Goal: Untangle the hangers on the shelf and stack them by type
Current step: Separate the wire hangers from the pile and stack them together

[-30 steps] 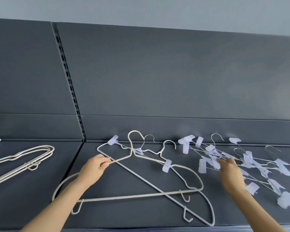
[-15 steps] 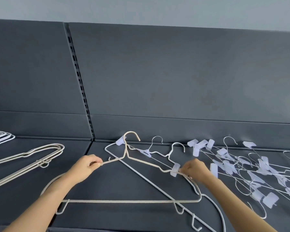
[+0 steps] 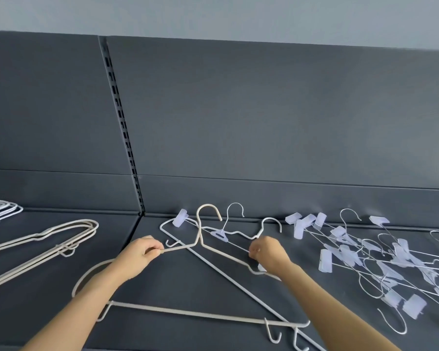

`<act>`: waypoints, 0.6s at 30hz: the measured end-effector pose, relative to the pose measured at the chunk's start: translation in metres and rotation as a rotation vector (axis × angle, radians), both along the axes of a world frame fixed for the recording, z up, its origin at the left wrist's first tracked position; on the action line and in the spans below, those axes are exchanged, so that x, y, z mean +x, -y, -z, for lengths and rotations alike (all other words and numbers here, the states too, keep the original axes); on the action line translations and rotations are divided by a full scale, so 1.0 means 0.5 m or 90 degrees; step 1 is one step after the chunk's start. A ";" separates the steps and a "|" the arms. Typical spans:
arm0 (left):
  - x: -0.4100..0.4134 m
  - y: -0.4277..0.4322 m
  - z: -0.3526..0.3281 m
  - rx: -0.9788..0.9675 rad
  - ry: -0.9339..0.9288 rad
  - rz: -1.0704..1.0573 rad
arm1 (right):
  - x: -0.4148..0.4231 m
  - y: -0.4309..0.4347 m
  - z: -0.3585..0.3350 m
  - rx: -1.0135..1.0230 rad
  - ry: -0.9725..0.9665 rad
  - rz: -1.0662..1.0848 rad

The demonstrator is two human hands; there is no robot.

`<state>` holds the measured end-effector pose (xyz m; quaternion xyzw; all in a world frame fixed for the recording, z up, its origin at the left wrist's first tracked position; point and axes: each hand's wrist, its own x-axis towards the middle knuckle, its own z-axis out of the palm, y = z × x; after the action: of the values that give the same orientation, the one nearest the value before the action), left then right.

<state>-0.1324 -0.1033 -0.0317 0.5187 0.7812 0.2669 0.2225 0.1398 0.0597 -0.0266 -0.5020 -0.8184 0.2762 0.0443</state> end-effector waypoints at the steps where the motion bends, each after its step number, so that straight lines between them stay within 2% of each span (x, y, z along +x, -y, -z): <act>1: 0.003 -0.003 -0.003 0.005 0.001 0.001 | 0.010 -0.003 -0.004 -0.003 -0.049 0.017; 4: 0.014 -0.016 -0.012 0.017 0.010 0.016 | 0.071 -0.022 -0.032 0.060 -0.111 0.052; 8: 0.035 -0.053 -0.020 0.022 0.019 0.053 | 0.233 -0.037 -0.059 0.106 -0.105 0.122; 13: 0.077 -0.138 -0.021 0.032 -0.024 0.084 | 0.370 -0.020 -0.029 0.127 -0.129 0.298; 14: 0.087 -0.157 -0.022 0.033 -0.038 0.083 | 0.378 -0.017 -0.023 0.141 -0.122 0.317; 18: 0.130 -0.216 -0.015 0.003 -0.089 0.102 | 0.361 0.000 -0.016 0.269 0.031 0.352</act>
<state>-0.0672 0.0050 -0.0243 0.5974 0.7502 0.2133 0.1863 0.3203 0.0599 -0.0187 -0.6908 -0.6913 0.0661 0.2011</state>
